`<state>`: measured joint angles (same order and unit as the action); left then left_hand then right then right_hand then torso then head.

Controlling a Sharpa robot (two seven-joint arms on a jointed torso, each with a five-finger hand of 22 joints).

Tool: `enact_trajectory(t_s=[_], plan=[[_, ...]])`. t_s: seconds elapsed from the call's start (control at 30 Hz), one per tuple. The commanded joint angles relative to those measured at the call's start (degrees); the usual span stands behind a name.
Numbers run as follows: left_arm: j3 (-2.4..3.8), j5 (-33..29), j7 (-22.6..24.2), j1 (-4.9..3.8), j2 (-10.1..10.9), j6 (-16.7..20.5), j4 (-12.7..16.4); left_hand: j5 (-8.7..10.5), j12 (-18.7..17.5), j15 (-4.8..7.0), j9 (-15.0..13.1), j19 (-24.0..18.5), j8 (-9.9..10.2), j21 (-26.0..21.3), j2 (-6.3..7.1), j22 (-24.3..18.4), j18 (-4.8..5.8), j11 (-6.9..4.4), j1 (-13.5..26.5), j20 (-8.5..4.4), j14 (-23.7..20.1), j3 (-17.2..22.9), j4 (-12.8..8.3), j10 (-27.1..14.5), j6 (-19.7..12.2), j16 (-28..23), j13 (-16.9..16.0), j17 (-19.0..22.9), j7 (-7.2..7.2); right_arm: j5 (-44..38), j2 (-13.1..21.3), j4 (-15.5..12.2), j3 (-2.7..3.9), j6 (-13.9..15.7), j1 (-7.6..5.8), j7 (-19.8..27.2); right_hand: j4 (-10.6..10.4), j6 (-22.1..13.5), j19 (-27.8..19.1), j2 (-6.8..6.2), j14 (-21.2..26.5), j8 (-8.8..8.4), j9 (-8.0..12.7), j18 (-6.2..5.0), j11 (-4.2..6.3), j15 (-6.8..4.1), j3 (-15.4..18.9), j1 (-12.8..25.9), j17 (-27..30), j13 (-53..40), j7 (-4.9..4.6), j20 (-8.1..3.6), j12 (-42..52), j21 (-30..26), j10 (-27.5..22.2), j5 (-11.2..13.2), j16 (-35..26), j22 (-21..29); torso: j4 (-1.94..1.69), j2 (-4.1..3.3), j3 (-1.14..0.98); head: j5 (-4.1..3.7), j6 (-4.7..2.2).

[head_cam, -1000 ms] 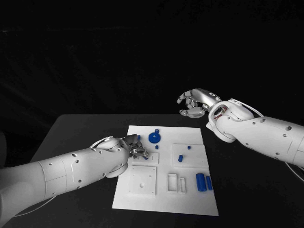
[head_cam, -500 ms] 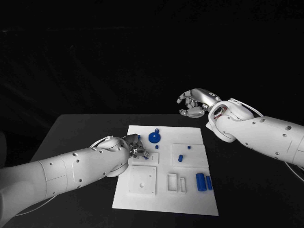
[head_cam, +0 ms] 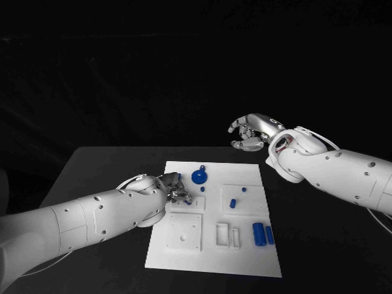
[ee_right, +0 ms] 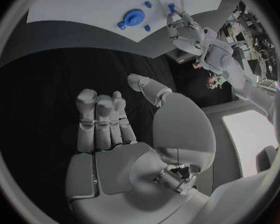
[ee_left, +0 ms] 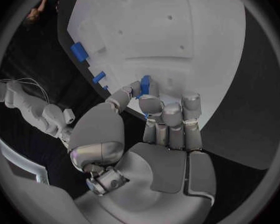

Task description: Assemble the parts on the task board

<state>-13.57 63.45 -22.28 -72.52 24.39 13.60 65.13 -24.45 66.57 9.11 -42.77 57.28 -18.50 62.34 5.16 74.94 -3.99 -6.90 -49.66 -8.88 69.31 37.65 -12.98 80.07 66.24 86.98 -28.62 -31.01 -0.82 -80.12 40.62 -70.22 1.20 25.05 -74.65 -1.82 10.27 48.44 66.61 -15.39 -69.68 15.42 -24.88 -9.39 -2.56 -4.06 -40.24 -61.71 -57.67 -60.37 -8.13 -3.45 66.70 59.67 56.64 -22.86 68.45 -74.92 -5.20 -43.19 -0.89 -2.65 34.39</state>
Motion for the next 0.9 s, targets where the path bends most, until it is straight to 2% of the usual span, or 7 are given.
enact_trajectory(t_s=[0.03,0.2,0.4,0.7,0.9], plan=[[-0.17,0.4,-0.2,0.28,-0.1,-2.2,0.2,-1.45,0.4,2.76,-4.2,0.4,-7.8,0.2,-3.28,0.7,0.0,-1.8,-2.0,-6.51,3.4,0.8,-1.3,0.2,8.4,0.2,0.1,-0.1,3.45,-0.1,0.0,0.0,0.03,-0.7,-0.02,0.1,-0.2,0.3,0.3,-0.54,0.0,0.22,0.1,-5.61,-0.01,0.34,0.0,0.1,0.1,0.1,-0.92,0.1,0.3,-0.4,-0.4,-0.4,-0.4,-0.9,0.01,-0.01,0.0,-0.03,-0.03],[-0.16,0.4,-0.3,0.28,0.0,-2.1,0.3,-3.57,0.9,2.62,-4.0,0.5,-8.4,0.2,-4.19,0.7,-0.02,-1.96,-0.9,-6.5,3.6,0.9,-1.9,0.1,8.3,0.3,0.1,-0.1,3.58,-0.1,-0.1,0.0,0.03,-0.7,-0.02,0.1,-0.2,0.3,0.3,-0.53,0.0,0.23,0.1,-5.61,-0.01,0.34,0.0,0.1,0.1,0.1,-0.91,0.1,0.3,-0.4,-0.4,-0.4,-0.4,-0.9,-0.03,-0.01,0.02,-0.1,0.01],[-0.16,0.3,-0.3,0.29,0.1,-2.4,0.4,-4.82,1.2,2.59,-3.9,0.6,-8.8,0.2,-4.76,0.7,-0.03,-2.05,-0.2,-6.49,3.7,1.1,-2.3,0.0,8.4,0.3,0.1,-0.1,3.68,-0.1,-0.1,0.1,0.03,-0.8,-0.02,0.1,-0.2,0.3,0.3,-0.53,0.0,0.23,0.1,-5.61,-0.01,0.34,0.0,0.1,0.1,0.1,-0.91,0.1,0.3,-0.4,-0.4,-0.5,-0.4,-0.9,-0.01,-0.04,0.05,-0.07,0.06],[-0.16,0.0,-0.3,0.29,0.3,-2.1,0.5,-5.8,1.6,2.56,-3.8,0.7,-9.3,0.2,-5.07,0.8,-0.06,-2.13,0.3,-6.5,3.8,1.2,-2.8,0.0,8.4,0.4,0.1,-0.2,3.77,-0.1,-0.2,0.1,0.03,-0.8,-0.02,0.1,-0.2,0.4,0.3,-0.52,0.0,0.24,0.1,-5.61,0.0,0.33,0.0,0.1,0.1,0.1,-0.91,0.11,0.3,-0.4,-0.4,-0.6,-0.4,-0.9,-0.05,-0.02,0.04,-0.11,0.07],[-0.16,0.0,-0.4,0.28,0.2,-2.1,0.6,-5.65,1.7,2.56,-3.8,0.8,-9.4,0.3,-4.92,0.8,-0.09,-2.16,0.4,-6.52,3.8,1.3,-3.0,0.0,8.4,0.4,0.1,-0.2,3.8,-0.1,-0.1,0.1,0.02,-0.8,-0.02,0.1,-0.2,0.4,0.3,-0.51,0.0,0.24,0.1,-5.61,0.0,0.33,0.1,0.2,0.1,0.1,-0.91,0.11,0.3,-0.4,-0.4,-0.6,-0.4,-0.9,-0.01,-0.02,0.01,-0.01,0.05]])
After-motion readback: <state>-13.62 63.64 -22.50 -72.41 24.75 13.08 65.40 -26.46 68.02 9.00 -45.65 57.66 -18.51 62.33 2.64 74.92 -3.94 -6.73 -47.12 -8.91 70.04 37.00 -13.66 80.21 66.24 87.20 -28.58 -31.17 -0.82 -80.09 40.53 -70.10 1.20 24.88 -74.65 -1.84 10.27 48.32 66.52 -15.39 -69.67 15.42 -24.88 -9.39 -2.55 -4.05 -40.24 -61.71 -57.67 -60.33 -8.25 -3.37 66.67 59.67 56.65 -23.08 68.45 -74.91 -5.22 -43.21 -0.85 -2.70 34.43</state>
